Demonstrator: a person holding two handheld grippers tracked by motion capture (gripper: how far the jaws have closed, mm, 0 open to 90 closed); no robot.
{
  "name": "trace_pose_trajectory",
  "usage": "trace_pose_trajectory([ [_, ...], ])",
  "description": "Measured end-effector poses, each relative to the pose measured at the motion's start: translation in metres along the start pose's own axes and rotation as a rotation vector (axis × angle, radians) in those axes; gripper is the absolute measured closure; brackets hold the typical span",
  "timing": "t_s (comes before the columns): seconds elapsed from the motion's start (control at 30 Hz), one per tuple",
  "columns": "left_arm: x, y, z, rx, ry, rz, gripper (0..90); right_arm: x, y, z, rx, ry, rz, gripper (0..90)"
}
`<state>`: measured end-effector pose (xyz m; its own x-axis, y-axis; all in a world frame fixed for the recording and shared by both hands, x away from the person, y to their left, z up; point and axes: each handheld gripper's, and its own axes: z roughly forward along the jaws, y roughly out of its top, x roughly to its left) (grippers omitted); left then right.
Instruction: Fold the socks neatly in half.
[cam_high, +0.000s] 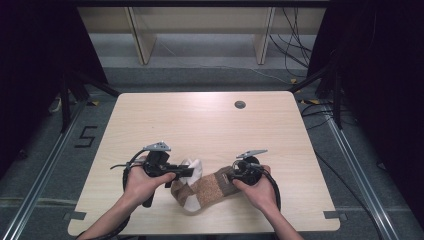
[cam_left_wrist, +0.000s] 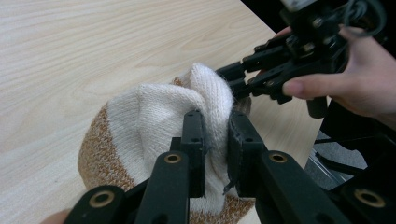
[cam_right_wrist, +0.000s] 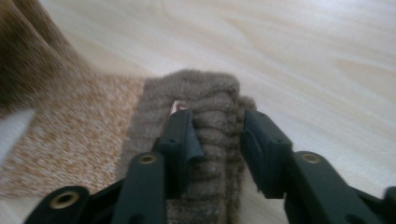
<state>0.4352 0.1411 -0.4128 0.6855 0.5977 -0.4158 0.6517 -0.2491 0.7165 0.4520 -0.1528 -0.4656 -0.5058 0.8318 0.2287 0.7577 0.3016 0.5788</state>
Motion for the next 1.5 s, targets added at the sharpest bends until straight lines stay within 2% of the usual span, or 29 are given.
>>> trace_pose_trajectory([
  [0.03, 0.000, 0.000, 0.001, 0.001, 0.002, -0.002, 78.5, 0.000, 0.002, -0.003, -0.008, 0.002, 0.014, 57.6],
  [0.1, 0.001, 0.000, 0.002, 0.004, 0.001, -0.001, 78.5, -0.001, 0.004, -0.010, -0.034, -0.004, -0.012, 57.8],
  [0.17, 0.001, 0.000, 0.002, 0.003, -0.002, -0.001, 78.4, 0.002, 0.004, -0.015, -0.014, 0.008, 0.014, 59.4],
  [0.23, 0.000, 0.000, 0.003, -0.004, 0.007, -0.003, 78.4, 0.000, 0.003, -0.017, -0.003, 0.004, 0.004, 62.9],
  [0.3, 0.000, 0.000, 0.003, -0.002, 0.005, -0.001, 78.4, -0.002, 0.000, -0.016, 0.010, 0.007, 0.017, 66.9],
  [0.4, 0.001, 0.000, 0.003, 0.000, -0.001, 0.001, 78.4, -0.003, -0.006, -0.011, 0.035, 0.017, 0.009, 71.0],
  [0.5, 0.000, 0.001, 0.003, -0.001, 0.004, 0.002, 78.4, -0.002, -0.010, -0.007, 0.040, 0.012, 0.004, 74.7],
  [0.57, 0.000, 0.002, 0.004, 0.000, 0.006, 0.007, 78.4, -0.001, -0.011, -0.005, 0.042, 0.018, 0.021, 76.1],
  [0.6, 0.001, 0.002, 0.004, 0.003, 0.001, 0.008, 78.4, -0.002, -0.011, -0.004, 0.036, 0.009, 0.006, 76.4],
  [0.73, 0.001, 0.006, 0.004, -0.002, 0.011, 0.010, 78.4, 0.000, -0.013, -0.002, 0.031, 0.011, 0.021, 77.0],
  [0.83, -0.001, 0.008, 0.006, -0.009, 0.002, 0.007, 78.4, 0.002, -0.014, -0.001, 0.016, -0.002, 0.019, 77.0],
  [1.03, -0.010, 0.013, 0.012, -0.004, -0.002, 0.030, 78.4, 0.005, -0.015, 0.000, 0.023, 0.015, 0.049, 77.0],
  [1.07, -0.011, 0.014, 0.013, -0.005, -0.007, 0.035, 78.4, 0.004, -0.015, 0.001, 0.016, 0.012, 0.041, 76.9],
  [1.27, -0.019, 0.019, 0.018, -0.003, -0.014, 0.053, 78.4, 0.007, -0.016, 0.003, 0.006, 0.020, 0.057, 76.9],
  [1.3, -0.019, 0.019, 0.019, -0.001, -0.015, 0.054, 78.4, 0.006, -0.015, 0.003, 0.029, 0.021, 0.049, 76.8],
  [1.37, -0.020, 0.019, 0.021, 0.001, -0.013, 0.057, 78.4, 0.008, -0.016, 0.004, 0.003, 0.022, 0.049, 76.8],
  [1.47, -0.021, 0.020, 0.023, 0.005, -0.016, 0.059, 78.4, 0.009, -0.016, 0.004, 0.007, 0.031, 0.055, 76.8],
  [1.5, -0.022, 0.020, 0.024, 0.007, -0.013, 0.065, 78.3, 0.013, -0.015, 0.003, 0.027, 0.041, 0.097, 76.7],
])
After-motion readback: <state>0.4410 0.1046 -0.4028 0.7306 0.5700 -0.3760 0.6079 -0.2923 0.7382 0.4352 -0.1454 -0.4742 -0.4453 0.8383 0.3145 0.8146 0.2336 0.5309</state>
